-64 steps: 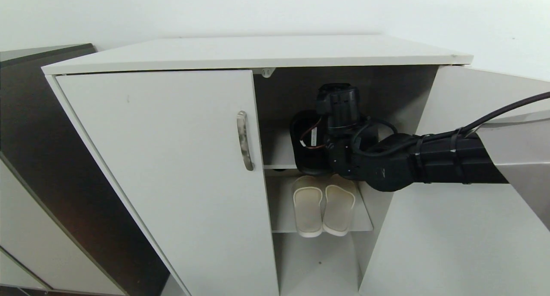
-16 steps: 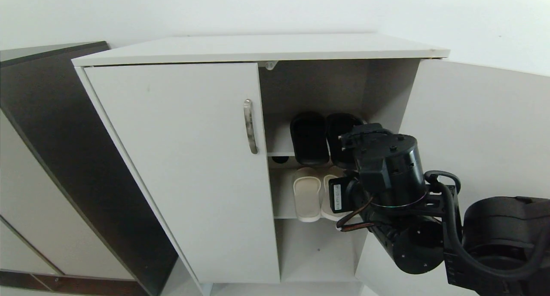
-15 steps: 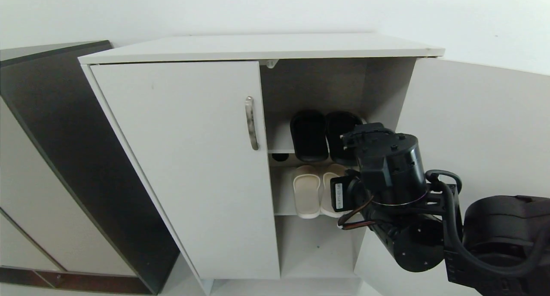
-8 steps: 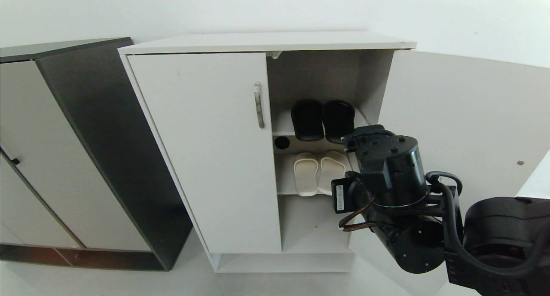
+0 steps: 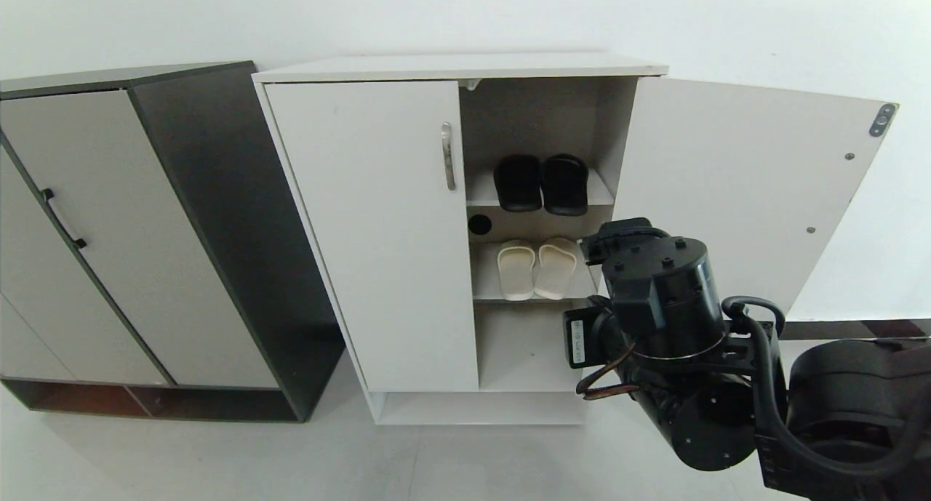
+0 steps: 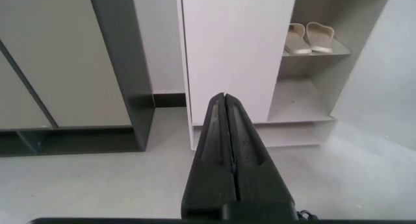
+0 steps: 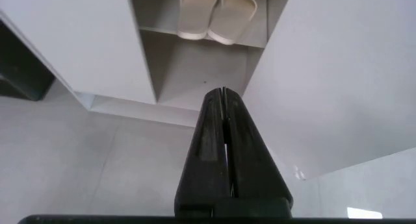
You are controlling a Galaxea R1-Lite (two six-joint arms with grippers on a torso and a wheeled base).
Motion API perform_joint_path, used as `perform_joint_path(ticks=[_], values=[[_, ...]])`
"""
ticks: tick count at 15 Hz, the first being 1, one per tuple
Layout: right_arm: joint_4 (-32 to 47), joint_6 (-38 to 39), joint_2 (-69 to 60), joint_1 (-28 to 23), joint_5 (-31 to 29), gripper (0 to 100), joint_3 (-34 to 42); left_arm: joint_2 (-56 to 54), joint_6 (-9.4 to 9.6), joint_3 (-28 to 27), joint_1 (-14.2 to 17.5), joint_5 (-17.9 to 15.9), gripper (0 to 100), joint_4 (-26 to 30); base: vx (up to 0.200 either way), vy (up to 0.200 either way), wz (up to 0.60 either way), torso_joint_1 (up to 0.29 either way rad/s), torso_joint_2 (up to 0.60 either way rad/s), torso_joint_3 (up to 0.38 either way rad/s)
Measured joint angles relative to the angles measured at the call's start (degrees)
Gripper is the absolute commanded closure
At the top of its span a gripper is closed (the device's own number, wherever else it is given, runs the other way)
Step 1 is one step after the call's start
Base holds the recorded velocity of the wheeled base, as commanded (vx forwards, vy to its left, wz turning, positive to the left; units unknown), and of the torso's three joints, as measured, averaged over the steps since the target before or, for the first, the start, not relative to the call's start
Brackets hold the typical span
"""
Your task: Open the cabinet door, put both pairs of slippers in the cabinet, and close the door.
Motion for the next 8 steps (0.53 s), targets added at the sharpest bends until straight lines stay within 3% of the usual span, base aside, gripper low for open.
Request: perform_joint_path(ticks=[8], values=[[0.0, -0.8, -0.3, -0.7, 0.0, 100, 0.9, 0.0, 0.0, 0.0, 0.0, 0.0, 100, 0.0, 0.0, 0.0, 0.0, 0.0, 0.0, 0.0]])
